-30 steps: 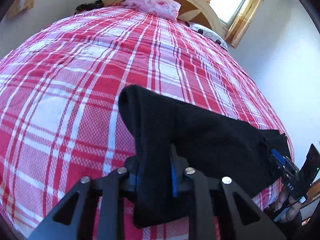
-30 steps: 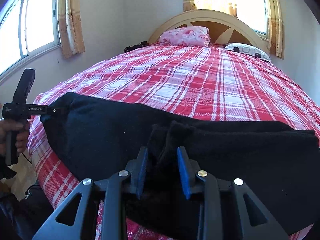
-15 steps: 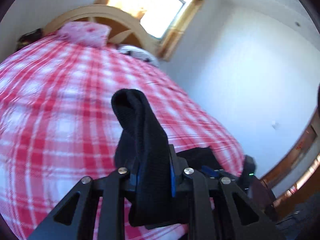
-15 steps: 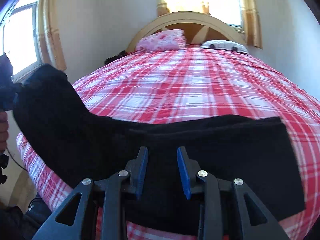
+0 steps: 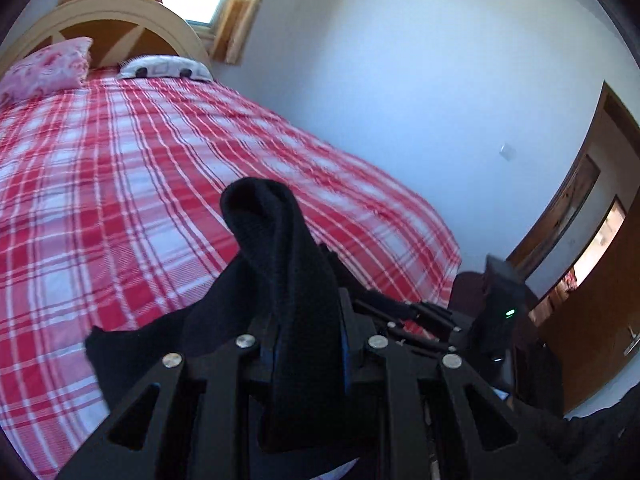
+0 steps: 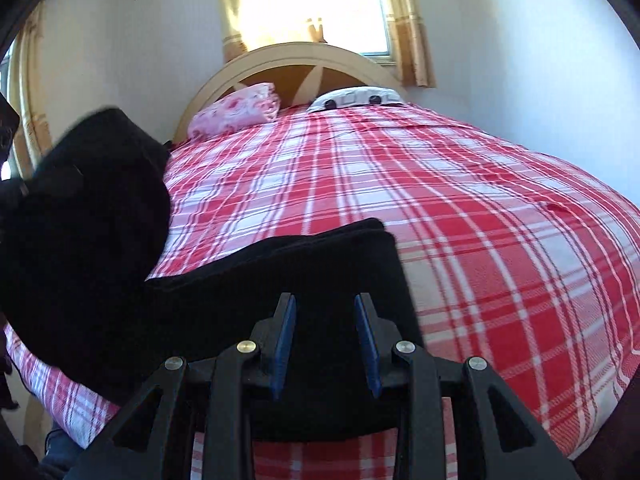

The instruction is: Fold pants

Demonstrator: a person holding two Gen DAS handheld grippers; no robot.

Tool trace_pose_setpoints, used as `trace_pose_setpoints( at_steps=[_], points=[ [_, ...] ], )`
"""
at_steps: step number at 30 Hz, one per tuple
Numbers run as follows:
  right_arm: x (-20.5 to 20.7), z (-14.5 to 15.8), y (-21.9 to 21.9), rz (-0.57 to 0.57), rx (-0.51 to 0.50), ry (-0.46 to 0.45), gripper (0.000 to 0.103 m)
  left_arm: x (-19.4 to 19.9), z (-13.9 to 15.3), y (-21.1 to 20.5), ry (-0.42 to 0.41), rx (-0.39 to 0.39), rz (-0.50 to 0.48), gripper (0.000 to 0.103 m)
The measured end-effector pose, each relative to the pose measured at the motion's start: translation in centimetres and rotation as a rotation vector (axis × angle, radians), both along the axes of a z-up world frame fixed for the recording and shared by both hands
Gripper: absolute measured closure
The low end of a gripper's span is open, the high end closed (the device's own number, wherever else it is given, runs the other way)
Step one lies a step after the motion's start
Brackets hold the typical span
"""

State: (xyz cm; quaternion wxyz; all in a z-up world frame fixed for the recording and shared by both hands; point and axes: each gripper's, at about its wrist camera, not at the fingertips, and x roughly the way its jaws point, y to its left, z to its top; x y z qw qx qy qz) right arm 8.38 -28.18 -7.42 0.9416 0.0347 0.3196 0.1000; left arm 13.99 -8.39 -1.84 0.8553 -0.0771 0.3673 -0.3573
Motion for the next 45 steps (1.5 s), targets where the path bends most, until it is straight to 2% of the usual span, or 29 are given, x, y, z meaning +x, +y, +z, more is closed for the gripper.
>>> trace_pose_setpoints(
  at_steps=[5, 7, 9, 11, 12, 14, 17, 20, 21, 22, 24, 28, 30, 33, 35, 38, 41, 45],
  points=[
    [0.1, 0.0, -1.5, -0.044, 0.028, -0.005, 0.07, 0.9, -1.9, -3.9, -0.015, 0.101, -0.017, 0.08],
    [0.2, -0.1, -1.9, -0.054, 0.032, -0.007, 0.07, 1.0, -2.3, -5.1, -0.028, 0.118, -0.034, 0.075],
    [0.1, -0.3, -2.2, -0.063, 0.039, -0.007, 0.07, 1.3, -2.6, -6.0, -0.031, 0.151, -0.021, 0.06],
    [0.2, -0.5, -2.5, -0.069, 0.051, -0.005, 0.07, 0.9, -2.0, -5.7, -0.034, 0.118, -0.02, 0.05],
    [0.2, -0.5, -2.6, -0.072, 0.054, -0.006, 0.07, 0.6, -1.7, -5.2, -0.04, 0.101, -0.014, 0.039],
    [0.2, -0.5, -2.9, -0.079, 0.055, -0.014, 0.07, 0.0, -1.1, -4.2, -0.087, 0.091, 0.011, 0.025],
    [-0.2, -0.1, -3.5, -0.1, 0.066, -0.037, 0.07, -1.1, -0.8, -1.9, -0.136, 0.117, 0.046, 0.024],
    [-1.0, 1.3, -3.9, -0.081, 0.132, -0.071, 0.07, -1.9, -1.4, 1.1, -0.138, 0.16, 0.105, 0.024],
    [-1.3, 1.7, -3.7, -0.056, 0.145, -0.076, 0.065, -2.2, -1.7, 2.2, -0.133, 0.171, 0.124, 0.024],
    [-1.7, 2.2, -3.3, -0.006, 0.165, -0.071, 0.049, -2.4, -2.1, 3.1, -0.127, 0.18, 0.142, 0.024],
    [-2.4, 2.4, -2.4, 0.047, 0.175, -0.046, 0.03, -2.8, -3.3, 4.5, -0.108, 0.207, 0.178, 0.018],
    [-3.7, 1.8, 0.6, 0.08, 0.088, -0.005, 0.03, -3.2, -6.4, 5.6, -0.045, 0.242, 0.213, 0.016],
    [-3.3, 0.9, 2.4, 0.094, 0.042, 0.027, 0.03, -3.2, -7.2, 5.6, -0.017, 0.225, 0.217, 0.016],
    [-2.4, -0.4, 4.7, 0.069, -0.098, 0.043, 0.03, -3.6, -7.6, 5.2, -0.031, 0.225, 0.209, 0.016],
    [-2.0, -0.3, 4.1, 0.036, -0.081, 0.035, 0.031, -3.5, -7.8, 4.9, -0.038, 0.244, 0.202, 0.015],
    [-1.3, -0.2, 1.3, -0.047, -0.026, 0.05, 0.04, -3.4, -8.1, 4.9, -0.036, 0.248, 0.211, 0.011],
    [-1.0, -1.1, -1.4, -0.123, -0.004, 0.096, 0.041, -3.0, -8.7, 5.0, -0.013, 0.24, 0.211, 0.008],
    [-0.9, -2.8, -3.4, -0.14, 0.077, 0.141, 0.041, -2.5, -9.0, 5.0, 0.018, 0.234, 0.217, 0.008]
  ],
)
